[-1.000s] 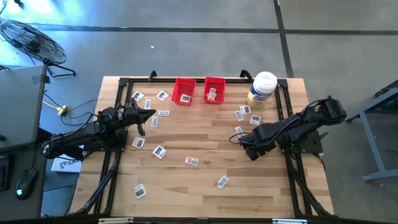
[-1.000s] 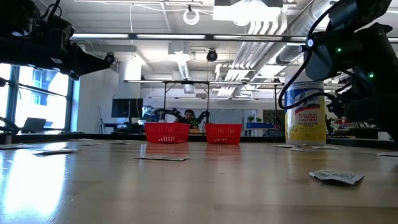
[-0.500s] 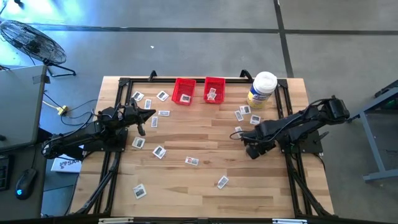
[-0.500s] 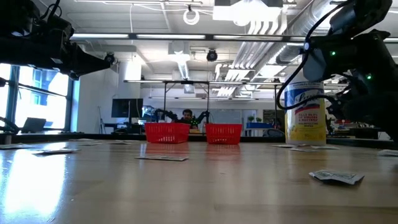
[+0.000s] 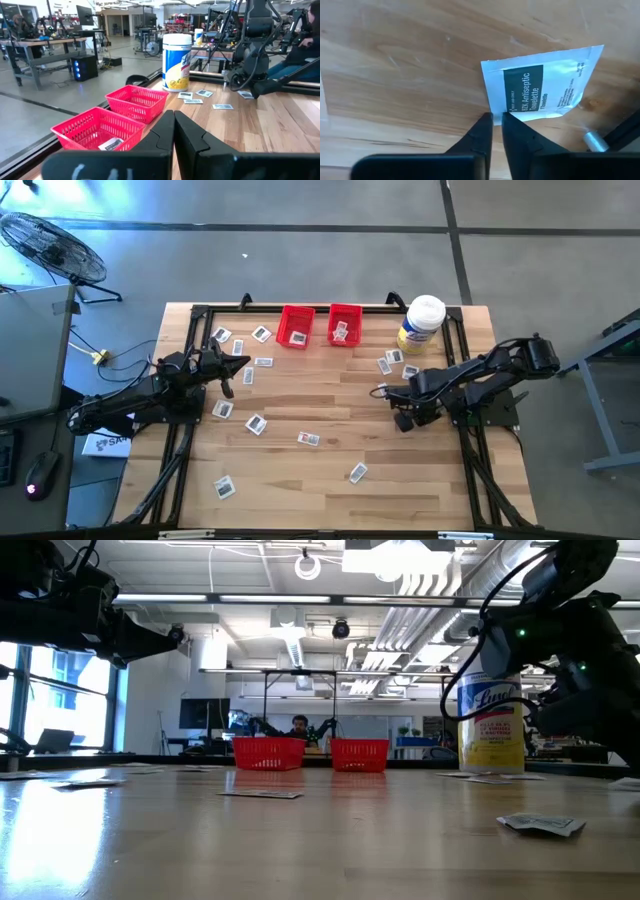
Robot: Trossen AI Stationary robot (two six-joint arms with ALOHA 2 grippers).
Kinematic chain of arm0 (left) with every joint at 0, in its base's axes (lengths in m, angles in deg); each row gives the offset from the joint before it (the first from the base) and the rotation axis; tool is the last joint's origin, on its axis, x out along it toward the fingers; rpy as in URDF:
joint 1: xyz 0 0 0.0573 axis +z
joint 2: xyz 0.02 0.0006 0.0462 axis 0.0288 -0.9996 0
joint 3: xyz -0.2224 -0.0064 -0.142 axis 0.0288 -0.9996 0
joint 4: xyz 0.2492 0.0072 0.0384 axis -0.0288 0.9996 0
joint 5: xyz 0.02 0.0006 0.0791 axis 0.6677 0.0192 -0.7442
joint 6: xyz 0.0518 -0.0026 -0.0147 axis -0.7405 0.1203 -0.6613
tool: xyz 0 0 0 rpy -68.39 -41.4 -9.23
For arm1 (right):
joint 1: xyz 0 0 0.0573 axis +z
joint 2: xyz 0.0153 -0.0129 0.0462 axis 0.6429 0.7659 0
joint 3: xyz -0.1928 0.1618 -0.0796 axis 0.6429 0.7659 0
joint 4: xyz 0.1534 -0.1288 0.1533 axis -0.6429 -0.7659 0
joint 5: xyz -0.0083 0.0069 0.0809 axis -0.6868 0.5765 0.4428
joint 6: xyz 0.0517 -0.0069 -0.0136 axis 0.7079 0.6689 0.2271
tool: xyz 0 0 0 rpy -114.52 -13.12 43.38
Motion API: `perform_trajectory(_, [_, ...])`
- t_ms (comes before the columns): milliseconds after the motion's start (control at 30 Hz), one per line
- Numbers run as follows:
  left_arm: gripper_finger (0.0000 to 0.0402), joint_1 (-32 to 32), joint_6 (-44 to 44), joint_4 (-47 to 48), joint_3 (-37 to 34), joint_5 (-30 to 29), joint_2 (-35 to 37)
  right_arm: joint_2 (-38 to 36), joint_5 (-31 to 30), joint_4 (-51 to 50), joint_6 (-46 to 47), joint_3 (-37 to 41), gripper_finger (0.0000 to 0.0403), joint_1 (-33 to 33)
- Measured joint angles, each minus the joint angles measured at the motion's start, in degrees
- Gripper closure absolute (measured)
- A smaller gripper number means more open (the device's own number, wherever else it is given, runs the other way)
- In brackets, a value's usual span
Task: Pick & Place First Aid Supplies
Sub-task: Put the towelette pack into the left red bin
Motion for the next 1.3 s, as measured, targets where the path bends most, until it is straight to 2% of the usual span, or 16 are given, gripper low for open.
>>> perform_trajectory(100, [0.0401,0.0,0.0,0.0,0.0,0.0,0.0,0.0,0.0,0.2,0.8,0.0,0.0398,0.0])
perform_trajectory(300, [0.0401,0.0,0.0,0.0,0.0,0.0,0.0,0.2,-0.1,-1.2,0.6,-1.7,0.0402,0.1])
perform_trajectory(500, [0.0401,0.0,0.0,0.0,0.0,0.0,0.0,0.4,-9.1,2.0,-0.6,-6.6,0.0402,1.1])
perform_trajectory(667, [0.0401,0.0,0.0,0.0,0.0,0.0,0.0,0.4,-9.5,9.1,-4.2,-8.6,0.0402,1.1])
perform_trajectory(767, [0.0401,0.0,0.0,0.0,0.0,0.0,0.0,0.2,-11.9,6.8,-4.2,-10.3,0.0399,1.1])
perform_trajectory(900, [0.0401,0.0,0.0,0.0,0.0,0.0,0.0,0.2,-12.4,-0.9,-1.8,-12.2,0.0388,1.1])
perform_trajectory(1033, [0.0401,0.0,0.0,0.0,0.0,0.0,0.0,0.2,-9.9,-7.9,2.3,-12.2,0.0363,1.2])
perform_trajectory(1300, [0.0401,0.0,0.0,0.0,0.0,0.0,0.0,-0.1,-8.7,-2.0,4.4,-7.7,0.0294,1.2])
